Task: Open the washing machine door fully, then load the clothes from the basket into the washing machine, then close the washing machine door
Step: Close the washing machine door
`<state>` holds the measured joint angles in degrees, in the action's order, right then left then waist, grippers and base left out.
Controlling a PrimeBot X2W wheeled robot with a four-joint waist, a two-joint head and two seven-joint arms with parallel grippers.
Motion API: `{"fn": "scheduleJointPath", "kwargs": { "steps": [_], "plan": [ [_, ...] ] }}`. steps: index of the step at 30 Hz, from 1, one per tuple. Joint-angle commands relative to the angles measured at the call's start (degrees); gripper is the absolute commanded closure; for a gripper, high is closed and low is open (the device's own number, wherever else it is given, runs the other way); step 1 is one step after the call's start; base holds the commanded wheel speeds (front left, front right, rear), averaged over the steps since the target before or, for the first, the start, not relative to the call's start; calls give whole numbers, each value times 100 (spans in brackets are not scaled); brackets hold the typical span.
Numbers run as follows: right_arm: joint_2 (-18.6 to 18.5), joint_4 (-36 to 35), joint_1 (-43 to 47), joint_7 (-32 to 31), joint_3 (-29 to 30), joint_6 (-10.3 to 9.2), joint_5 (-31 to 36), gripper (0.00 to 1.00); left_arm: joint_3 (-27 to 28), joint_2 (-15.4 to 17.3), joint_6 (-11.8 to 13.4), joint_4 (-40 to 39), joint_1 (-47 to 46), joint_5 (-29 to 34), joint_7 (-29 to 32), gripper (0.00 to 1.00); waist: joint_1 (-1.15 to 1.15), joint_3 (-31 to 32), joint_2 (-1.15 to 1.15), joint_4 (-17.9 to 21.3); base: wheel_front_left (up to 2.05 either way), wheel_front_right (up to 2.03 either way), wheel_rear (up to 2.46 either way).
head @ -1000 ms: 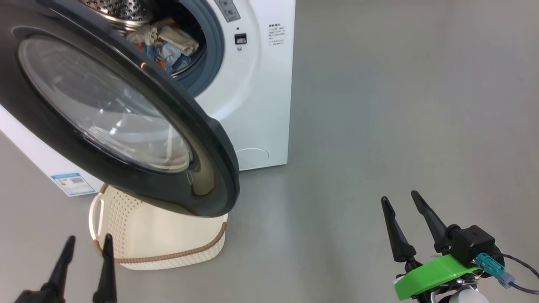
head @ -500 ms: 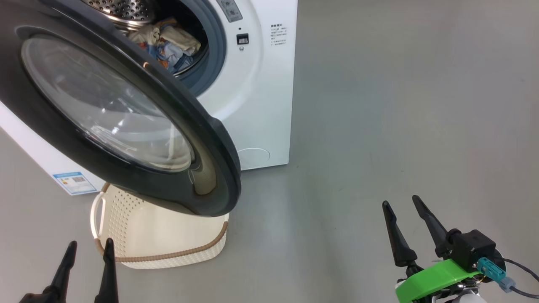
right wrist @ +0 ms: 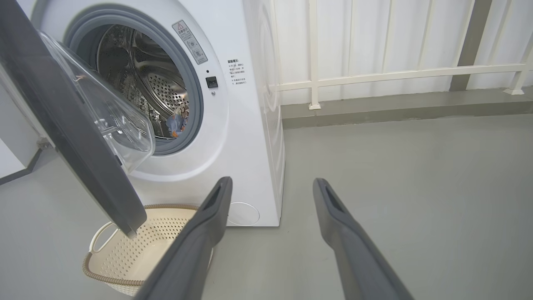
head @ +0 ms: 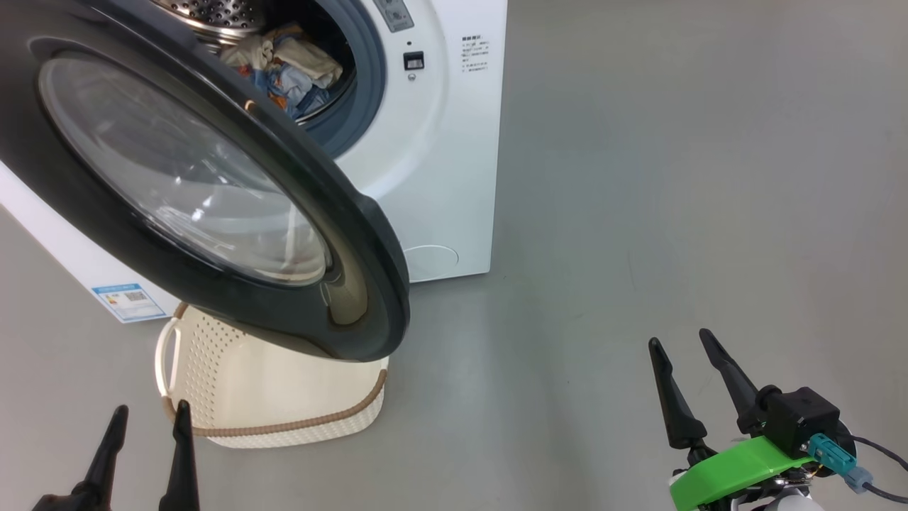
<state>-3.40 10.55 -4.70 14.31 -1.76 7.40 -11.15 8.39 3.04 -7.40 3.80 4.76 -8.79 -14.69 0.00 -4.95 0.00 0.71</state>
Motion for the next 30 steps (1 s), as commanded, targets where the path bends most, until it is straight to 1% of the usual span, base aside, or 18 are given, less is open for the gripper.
{"fn": "scheduleJointPath", "kwargs": {
  "steps": [1,30],
  "plan": [
    [-13,-129,-99,69,-132,9,33,0,212,48,-8,-164,-174,49,-30,0,0,-4,0,-7,0,0,0],
    [-7,-80,-139,69,-96,9,21,0,229,0,-9,-149,-290,19,-30,0,0,-84,0,-125,0,0,0]
  ]
}}
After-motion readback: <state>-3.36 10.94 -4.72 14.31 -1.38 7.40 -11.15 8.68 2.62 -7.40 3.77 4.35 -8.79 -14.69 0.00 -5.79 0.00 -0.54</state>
